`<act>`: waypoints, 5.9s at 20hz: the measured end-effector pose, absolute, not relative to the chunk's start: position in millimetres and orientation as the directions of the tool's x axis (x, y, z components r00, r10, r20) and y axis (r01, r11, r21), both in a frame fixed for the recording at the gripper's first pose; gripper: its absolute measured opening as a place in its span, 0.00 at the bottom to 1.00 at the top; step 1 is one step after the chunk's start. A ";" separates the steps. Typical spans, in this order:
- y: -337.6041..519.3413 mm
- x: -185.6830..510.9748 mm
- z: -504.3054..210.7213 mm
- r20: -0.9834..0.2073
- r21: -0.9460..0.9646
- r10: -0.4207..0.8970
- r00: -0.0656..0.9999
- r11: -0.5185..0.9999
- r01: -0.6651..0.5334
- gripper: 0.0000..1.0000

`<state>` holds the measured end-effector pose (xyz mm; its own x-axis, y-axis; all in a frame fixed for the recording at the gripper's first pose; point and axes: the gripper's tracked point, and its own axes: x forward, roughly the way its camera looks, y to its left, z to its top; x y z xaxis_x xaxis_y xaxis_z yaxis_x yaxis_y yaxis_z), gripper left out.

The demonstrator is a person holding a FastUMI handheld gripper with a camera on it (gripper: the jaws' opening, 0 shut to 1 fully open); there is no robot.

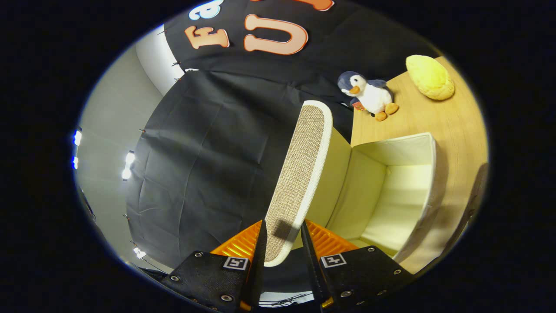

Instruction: Open the storage box then place both shoes into the box .Put the left shoe in first, then the right shoe, with the right side of both shoes facing outward in a uniform manner.

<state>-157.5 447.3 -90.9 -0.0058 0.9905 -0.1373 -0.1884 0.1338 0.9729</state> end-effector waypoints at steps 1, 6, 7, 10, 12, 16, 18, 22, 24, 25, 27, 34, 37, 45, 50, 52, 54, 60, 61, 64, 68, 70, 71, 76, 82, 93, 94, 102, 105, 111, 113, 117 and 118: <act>455.9 -157.3 -86.8 -0.141 0.970 0.990 -0.005 0.137 -0.199 0.46; 511.3 -157.6 -72.1 -0.148 0.966 0.989 0.003 0.146 -0.212 0.46; 522.8 -158.8 -70.2 -0.153 0.966 0.988 0.007 0.151 -0.212 0.46; 551.4 -161.6 -71.9 -0.181 0.958 0.983 0.007 0.178 -0.223 0.46; 567.7 -163.9 -75.4 -0.203 0.956 0.979 0.008 0.200 -0.213 0.46; 568.1 -165.1 -81.8 -0.255 0.937 0.966 0.033 0.256 -0.238 0.47; 559.0 -163.2 -93.1 -0.283 0.927 0.957 0.059 0.288 -0.242 0.52; 514.7 -148.8 -125.5 -0.354 0.897 0.927 0.128 0.375 -0.235 0.64; 481.9 -143.3 -140.5 -0.396 0.871 0.902 0.172 0.428 -0.241 0.73; 460.7 -141.3 -150.6 -0.425 0.850 0.883 0.200 0.465 -0.245 0.76; 420.6 -135.4 -167.4 -0.481 0.807 0.842 0.246 0.534 -0.253 0.84; 302.1 -132.3 -251.7 -0.680 0.596 0.644 0.349 0.764 -0.249 0.96; 260.2 -136.9 -284.3 -0.760 0.486 0.543 0.358 0.840 -0.241 0.97; 203.1 -149.4 -365.8 -0.858 0.331 0.386 0.339 0.920 -0.212 0.92; 194.7 -138.9 -397.3 -0.881 0.254 0.313 0.355 0.946 -0.204 0.74; 190.4 -134.7 -398.9 -0.879 0.254 0.308 0.365 0.949 -0.188 0.66; 198.5 -139.6 -408.6 -0.886 0.281 0.329 0.325 0.941 -0.188 0.55; 202.3 -140.0 -414.1 -0.896 0.325 0.336 0.288 0.942 -0.089 0.11; 202.6 -139.5 -410.0 -0.895 0.339 0.343 0.285 0.938 -0.065 0.08; 203.3 -136.3 -392.7 -0.890 0.353 0.349 0.292 0.935 -0.040 0.04; 207.8 -124.4 -348.4 -0.876 0.369 0.356 0.325 0.929 -0.024 0.04; 213.2 -114.3 -320.5 -0.865 0.377 0.365 0.346 0.926 -0.033 0.04; 218.0 -109.9 -307.1 -0.859 0.382 0.370 0.354 0.923 -0.038 0.04; 261.0 -99.1 -241.9 -0.827 0.435 0.436 0.356 0.896 -0.086 0.04; 336.6 -99.6 -193.8 -0.772 0.523 0.545 0.328 0.837 -0.161 0.04; 435.5 -127.5 -270.6 -0.855 0.466 0.491 0.168 0.869 -0.169 0.04; 437.8 -133.9 -283.1 -0.875 0.444 0.465 0.134 0.881 -0.163 0.04; 471.6 -161.3 -330.4 -0.915 0.402 0.404 -0.004 0.910 -0.099 0.06; 481.7 -165.0 -340.1 -0.911 0.412 0.411 -0.030 0.909 -0.069 0.11; 477.4 -186.0 -333.4 -0.888 0.459 0.446 -0.114 0.879 -0.127 0.22; 476.7 -186.8 -318.0 -0.849 0.527 0.514 -0.119 0.842 -0.120 0.35; 470.6 -169.1 -257.5 -0.716 0.699 0.696 -0.065 0.712 -0.066 0.62; 465.3 -163.1 -243.2 -0.681 0.732 0.731 -0.036 0.678 -0.066 0.66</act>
